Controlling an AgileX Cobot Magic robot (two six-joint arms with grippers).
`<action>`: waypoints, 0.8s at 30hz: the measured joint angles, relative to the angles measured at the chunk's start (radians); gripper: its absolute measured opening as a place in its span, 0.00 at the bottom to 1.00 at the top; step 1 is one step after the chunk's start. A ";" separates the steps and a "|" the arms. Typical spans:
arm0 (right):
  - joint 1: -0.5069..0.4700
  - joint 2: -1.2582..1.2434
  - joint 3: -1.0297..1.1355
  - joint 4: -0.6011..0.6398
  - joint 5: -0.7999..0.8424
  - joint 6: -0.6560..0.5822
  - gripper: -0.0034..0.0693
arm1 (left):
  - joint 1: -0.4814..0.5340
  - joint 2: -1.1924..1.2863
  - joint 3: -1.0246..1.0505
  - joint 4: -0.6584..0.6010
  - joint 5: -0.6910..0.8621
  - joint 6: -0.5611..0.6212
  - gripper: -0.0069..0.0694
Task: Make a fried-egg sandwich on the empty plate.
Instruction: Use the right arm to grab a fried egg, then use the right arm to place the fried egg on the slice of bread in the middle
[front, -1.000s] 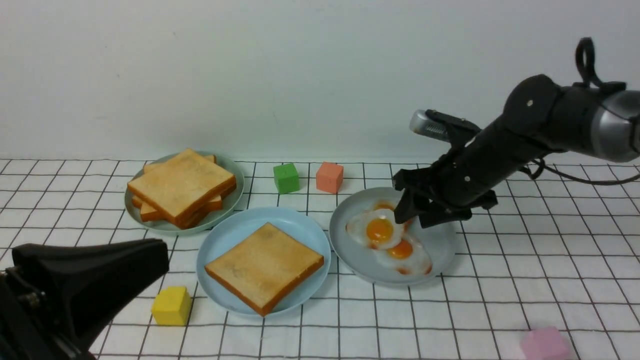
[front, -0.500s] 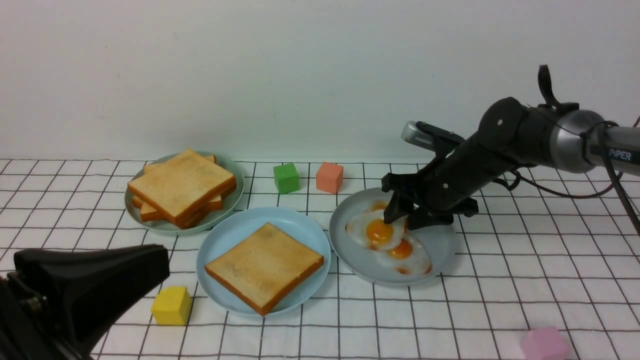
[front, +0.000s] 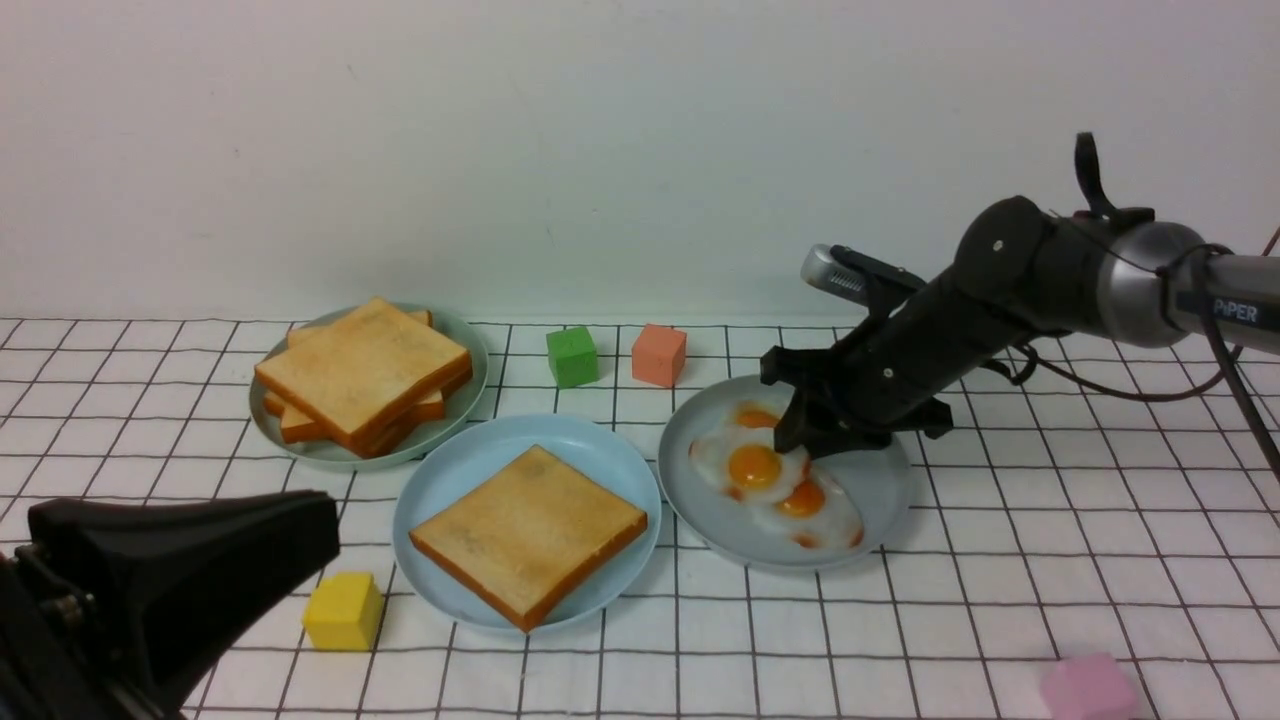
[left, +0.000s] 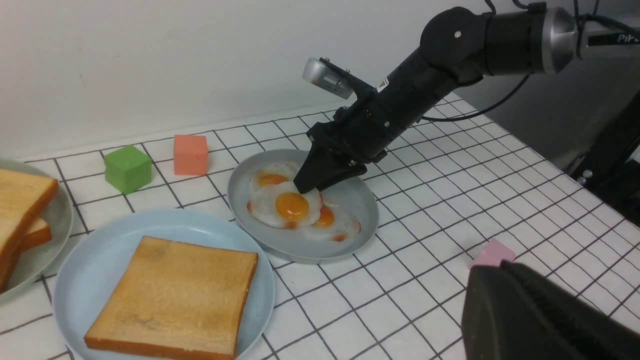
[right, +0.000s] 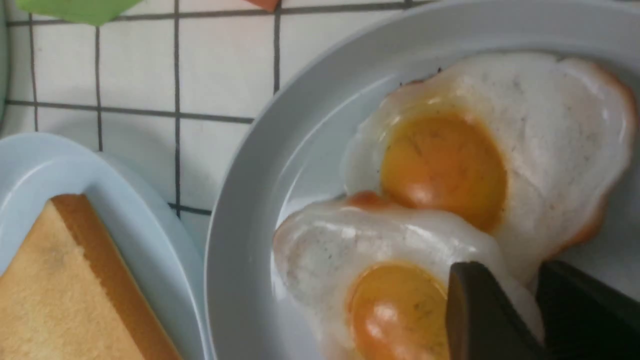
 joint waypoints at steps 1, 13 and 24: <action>0.000 -0.001 -0.001 0.001 0.005 0.000 0.26 | 0.000 0.000 0.000 0.000 0.000 0.000 0.07; 0.000 -0.093 -0.001 0.004 0.121 -0.019 0.15 | 0.000 0.000 0.000 0.002 0.027 0.000 0.07; 0.062 -0.274 -0.001 0.265 0.281 -0.181 0.15 | 0.000 0.000 0.000 0.131 0.119 -0.084 0.07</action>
